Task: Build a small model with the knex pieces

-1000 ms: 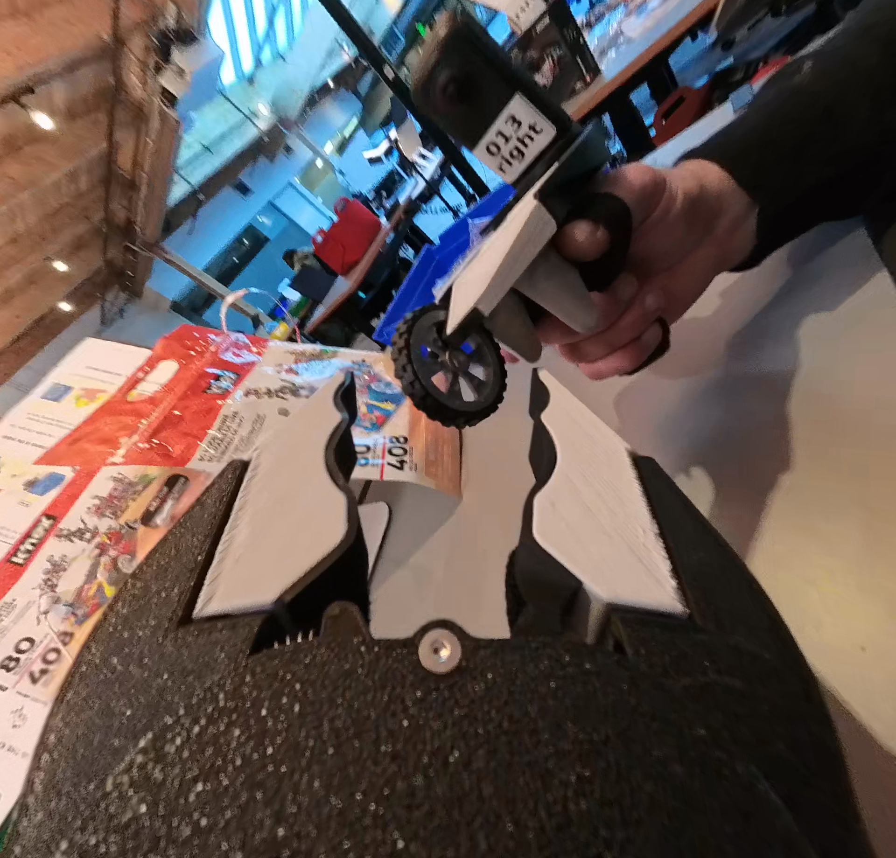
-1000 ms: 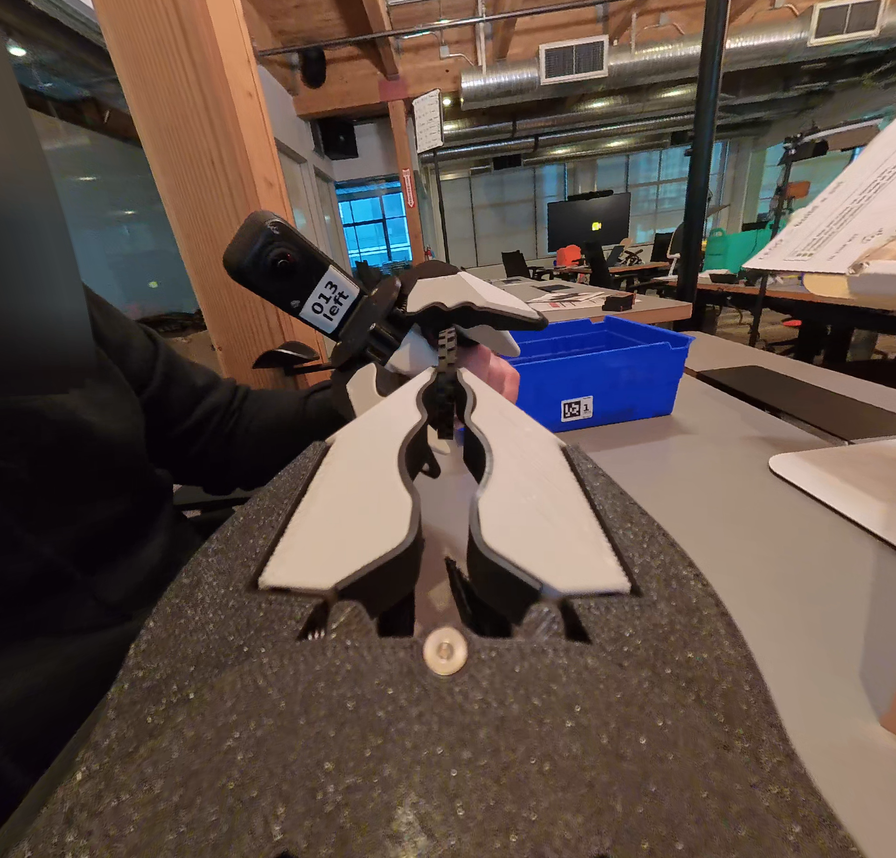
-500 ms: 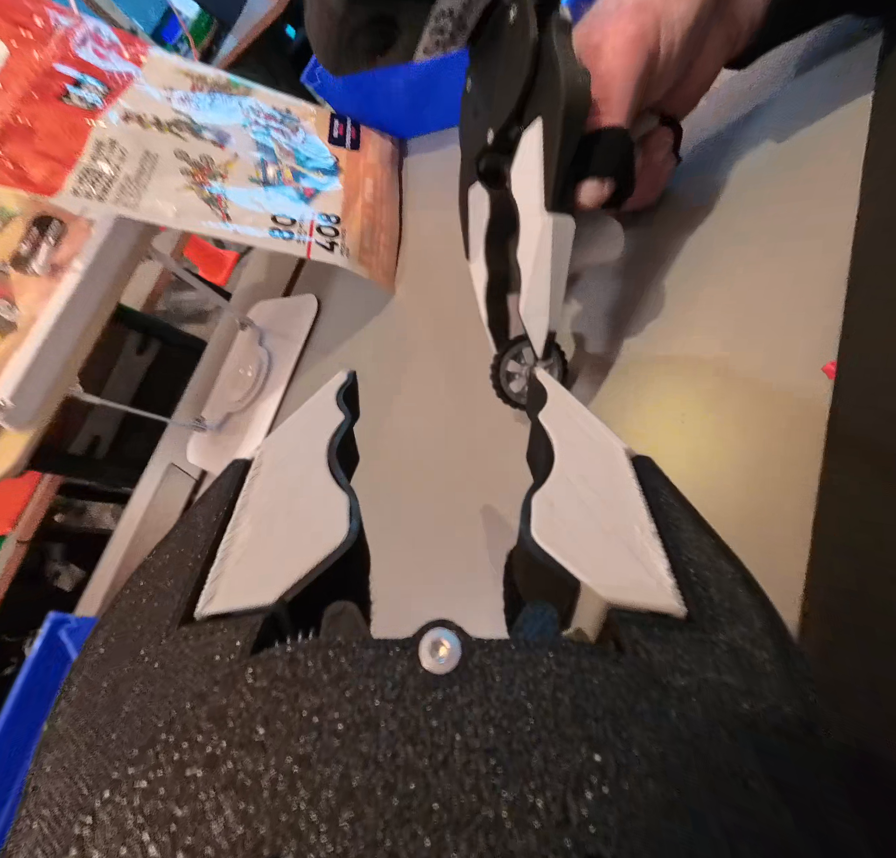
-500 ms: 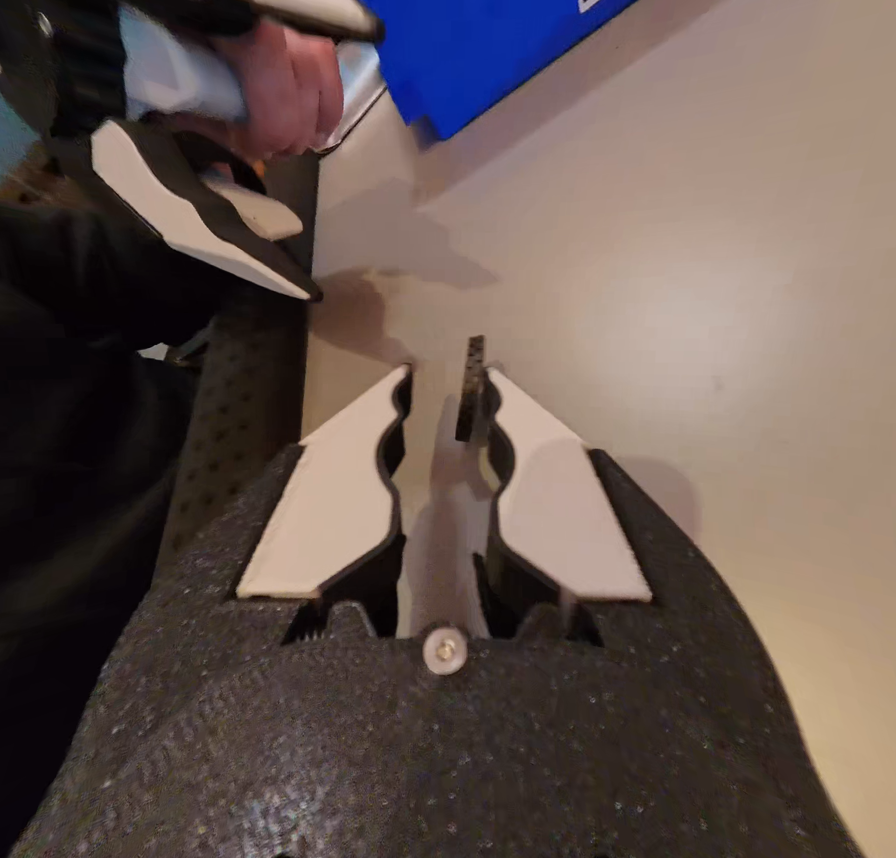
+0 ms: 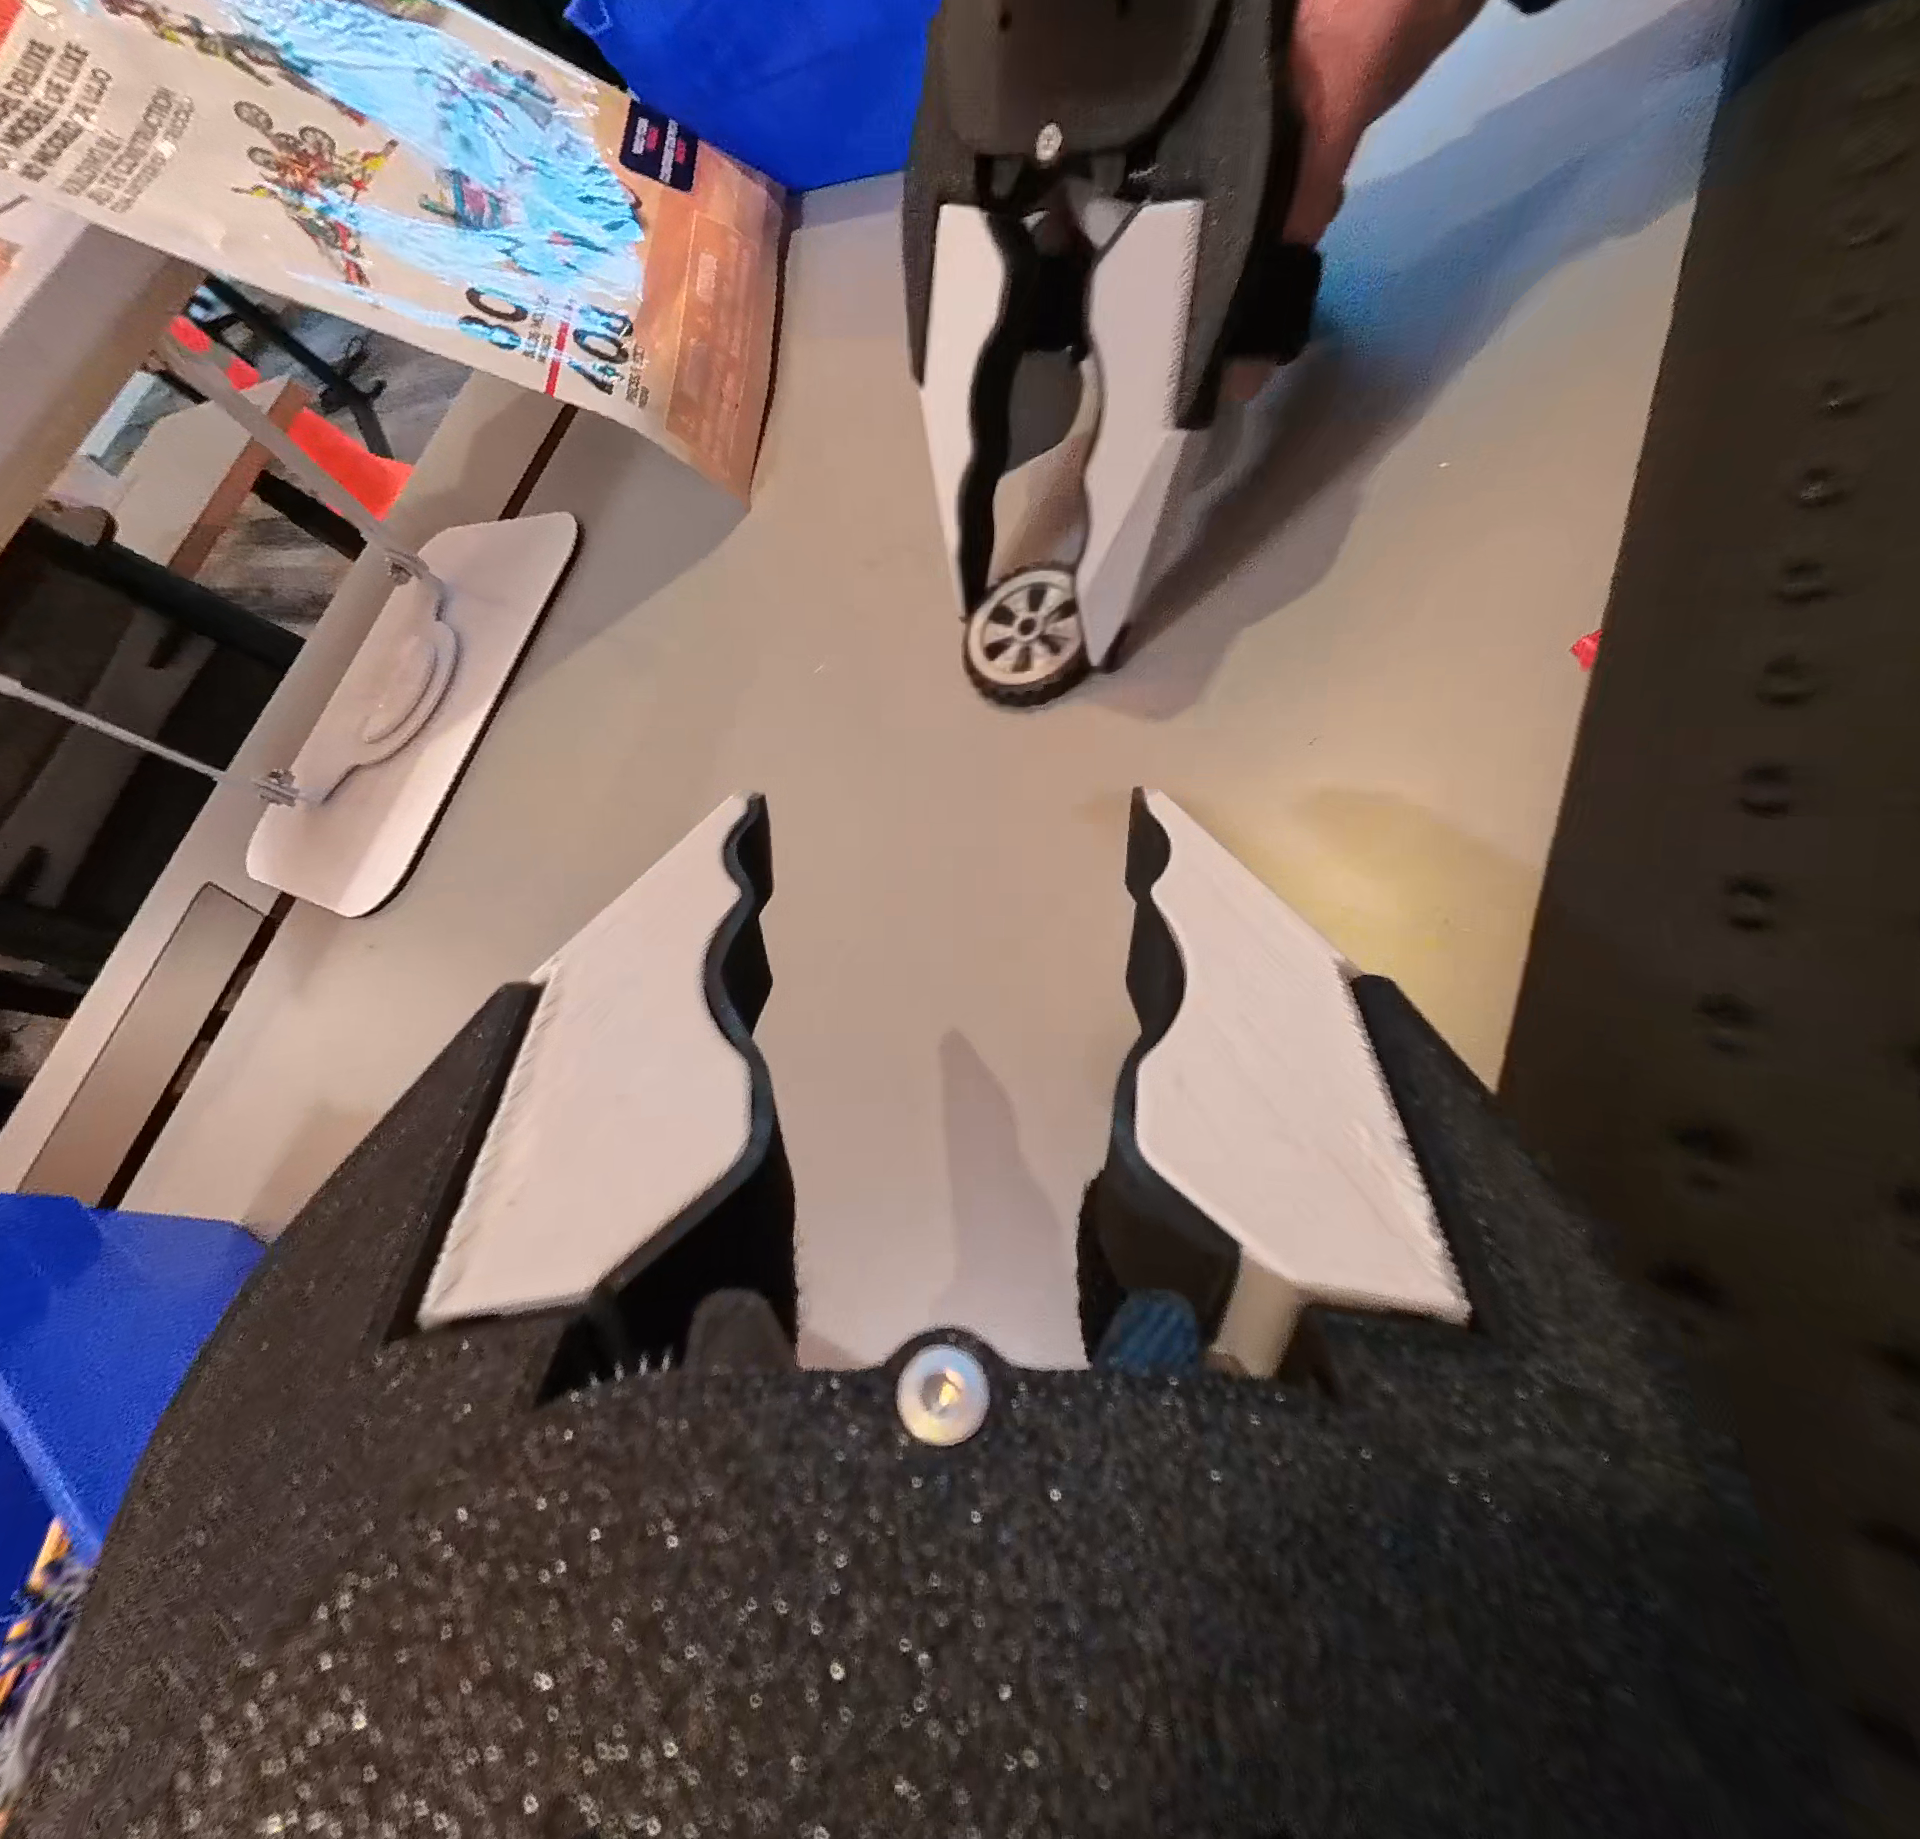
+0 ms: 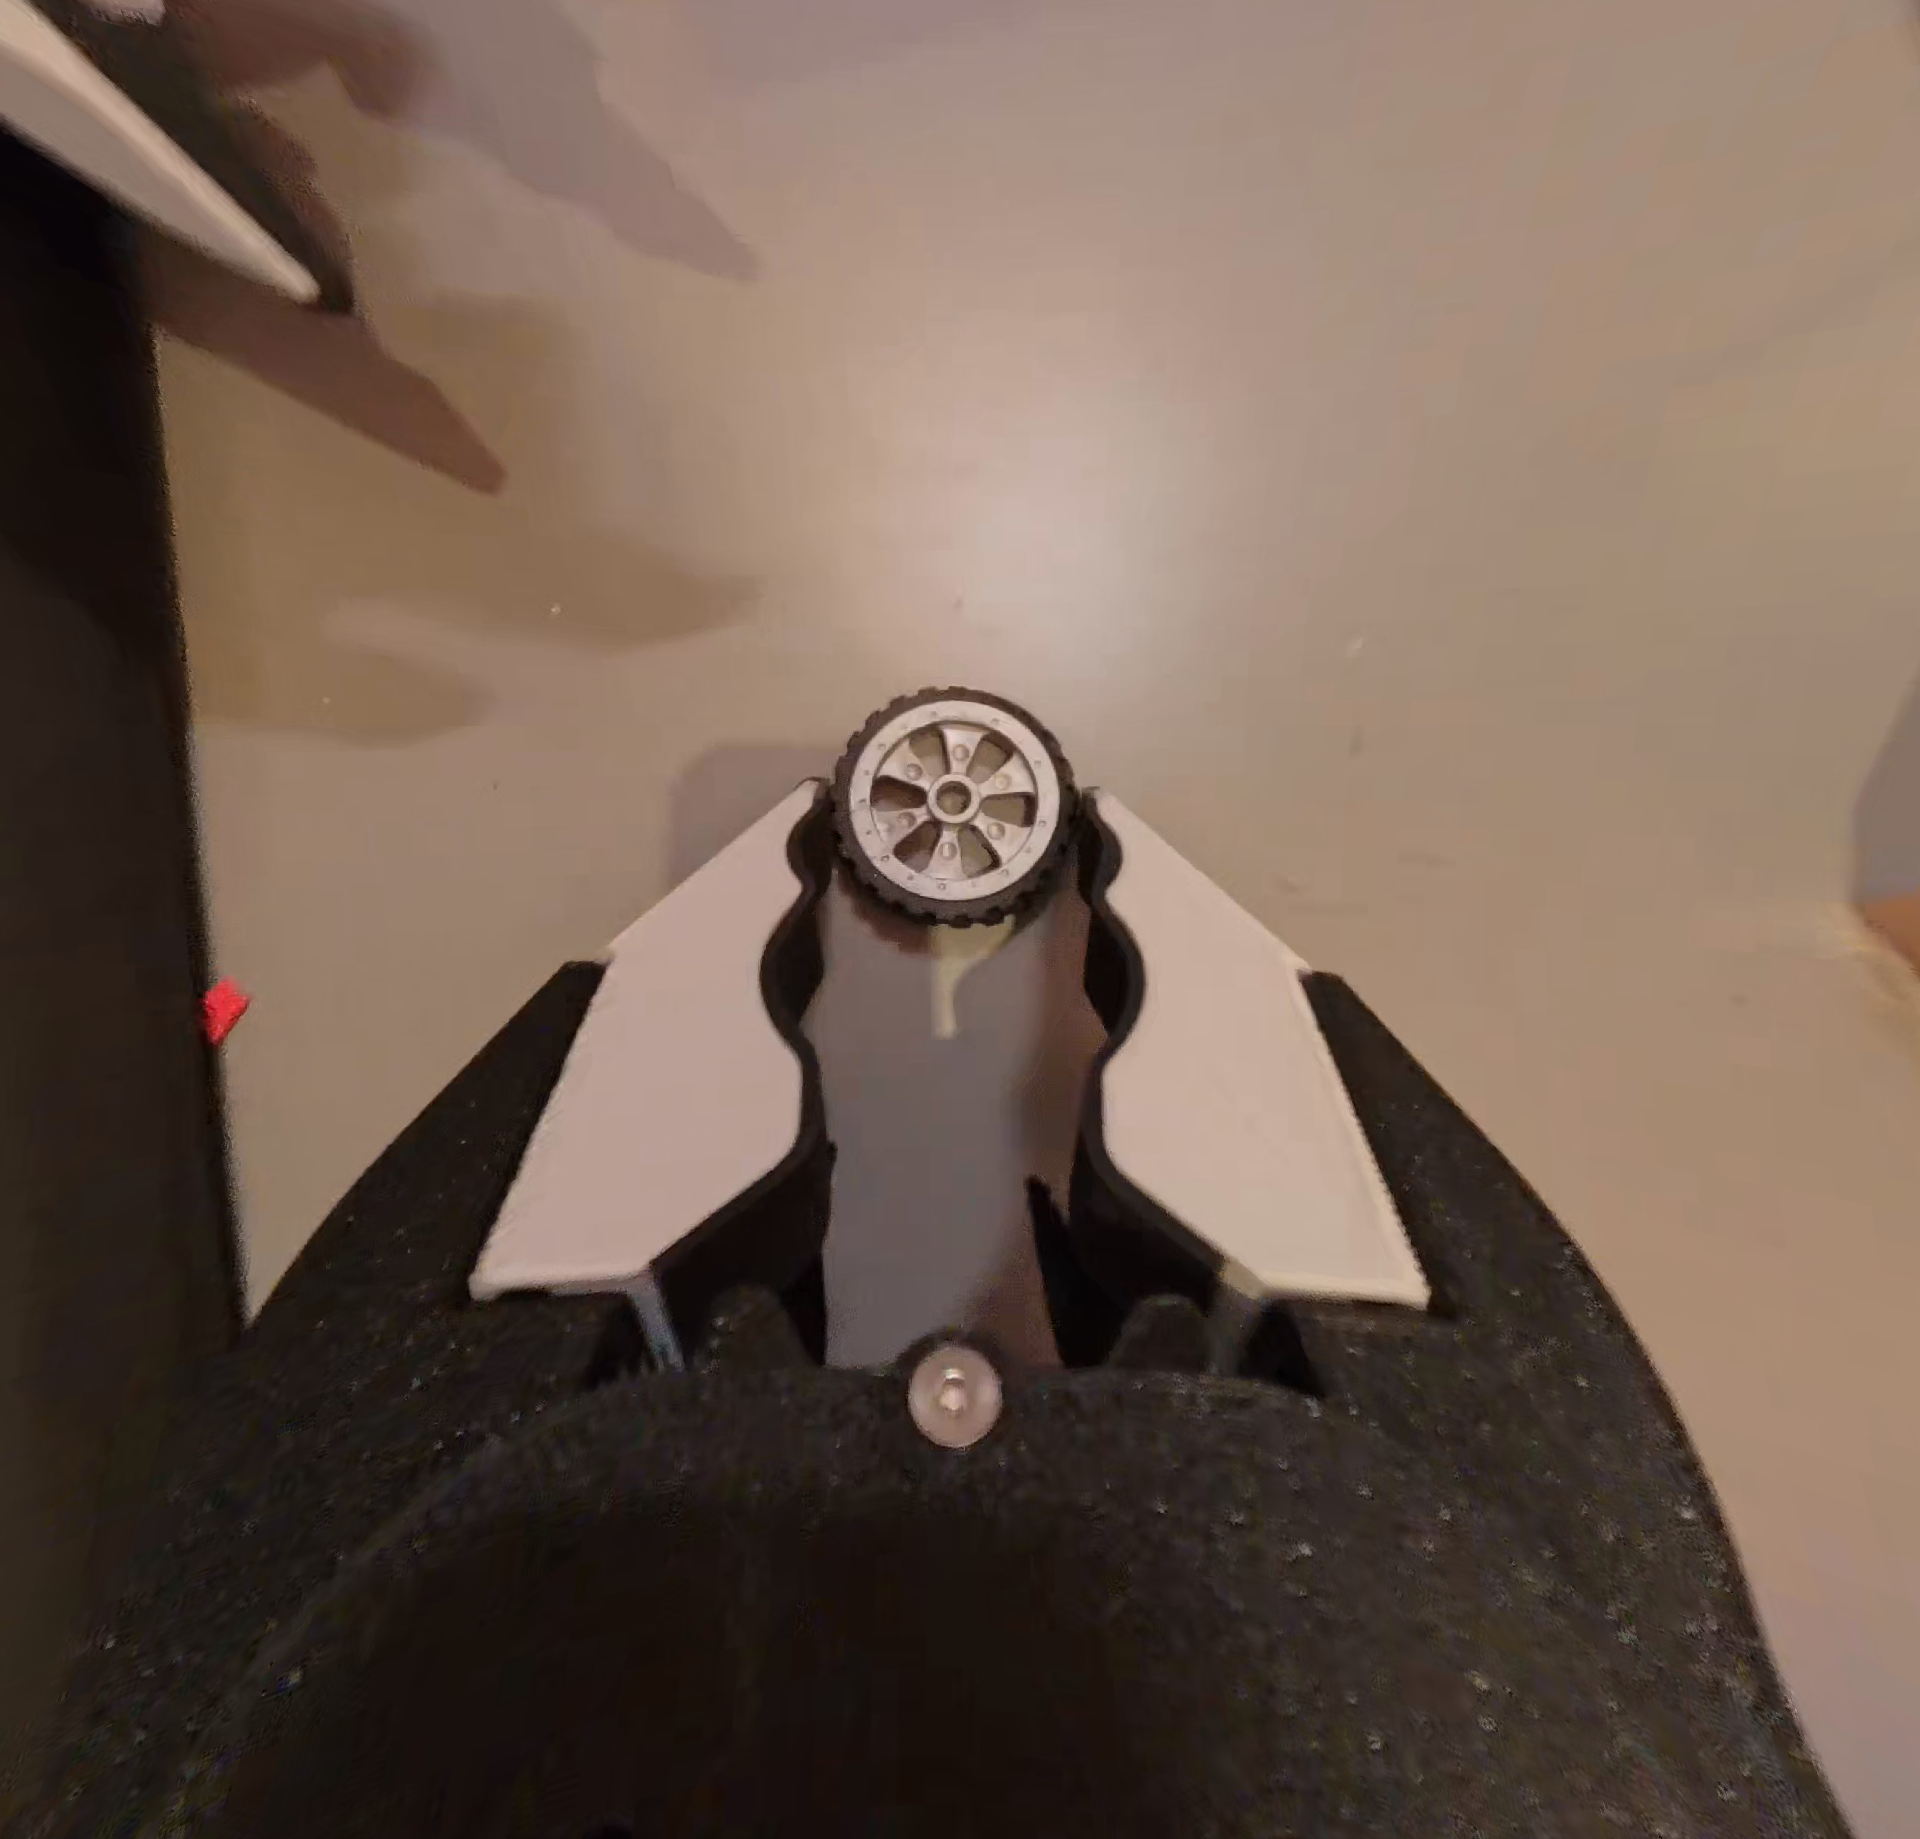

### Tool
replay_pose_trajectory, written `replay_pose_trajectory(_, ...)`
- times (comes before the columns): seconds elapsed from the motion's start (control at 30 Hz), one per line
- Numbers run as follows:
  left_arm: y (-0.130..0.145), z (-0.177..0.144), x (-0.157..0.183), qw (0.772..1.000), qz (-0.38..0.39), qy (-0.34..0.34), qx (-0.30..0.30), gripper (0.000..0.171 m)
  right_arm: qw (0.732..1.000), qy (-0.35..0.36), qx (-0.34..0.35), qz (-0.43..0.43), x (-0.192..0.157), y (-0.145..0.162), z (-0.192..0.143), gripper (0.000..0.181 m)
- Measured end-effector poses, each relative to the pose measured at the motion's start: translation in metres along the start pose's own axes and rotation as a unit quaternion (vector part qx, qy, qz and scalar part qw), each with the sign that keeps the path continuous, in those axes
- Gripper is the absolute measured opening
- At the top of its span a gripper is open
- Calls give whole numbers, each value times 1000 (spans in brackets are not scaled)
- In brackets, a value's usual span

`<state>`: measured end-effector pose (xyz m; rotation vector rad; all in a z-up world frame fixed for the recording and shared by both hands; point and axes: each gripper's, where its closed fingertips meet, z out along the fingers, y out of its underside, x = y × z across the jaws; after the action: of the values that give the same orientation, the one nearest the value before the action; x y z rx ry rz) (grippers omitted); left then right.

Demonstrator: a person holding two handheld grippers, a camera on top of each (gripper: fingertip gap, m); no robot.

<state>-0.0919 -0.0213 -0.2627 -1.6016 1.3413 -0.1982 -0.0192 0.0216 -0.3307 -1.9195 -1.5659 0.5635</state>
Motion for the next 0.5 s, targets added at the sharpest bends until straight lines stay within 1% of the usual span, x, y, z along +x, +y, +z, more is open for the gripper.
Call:
replay_pose_trajectory(0.07, -2, 2, 4, 1000, 0, 2, 2, 67, 1000, 4, -6, 13, 5, 0, -1, 47)
replay_pose_trajectory(0.13, -5, 5, 12, 1000, 5, 15, 6, 66, 1000, -5, 16, 26, 6, -14, -4, 47)
replay_pose_trajectory(0.2, -9, 7, 15, 1000, 11, 17, 6, 67, 1000, 2, 20, 15, 11, -29, -3, 47)
replay_pose_trajectory(0.27, -13, 5, 13, 1000, 18, 8, 11, 67, 1000, 16, 12, -6, 17, -40, 5, 47)
replay_pose_trajectory(0.37, -15, -8, -2, 1000, -1, -17, 24, 67, 1000, 23, 12, 0, 28, -50, 30, 47)
replay_pose_trajectory(0.43, -13, -25, -24, 998, -14, -59, 26, 67, 1000, 20, -3, 1, 30, -48, 45, 50)
replay_pose_trajectory(0.47, -11, -38, -39, 996, -19, -86, 30, 66, 1000, 27, 7, -4, 32, -52, 45, 54)
replay_pose_trajectory(0.5, -8, -52, -54, 993, -25, -110, 29, 65, 999, 32, 12, -12, 33, -54, 44, 65)
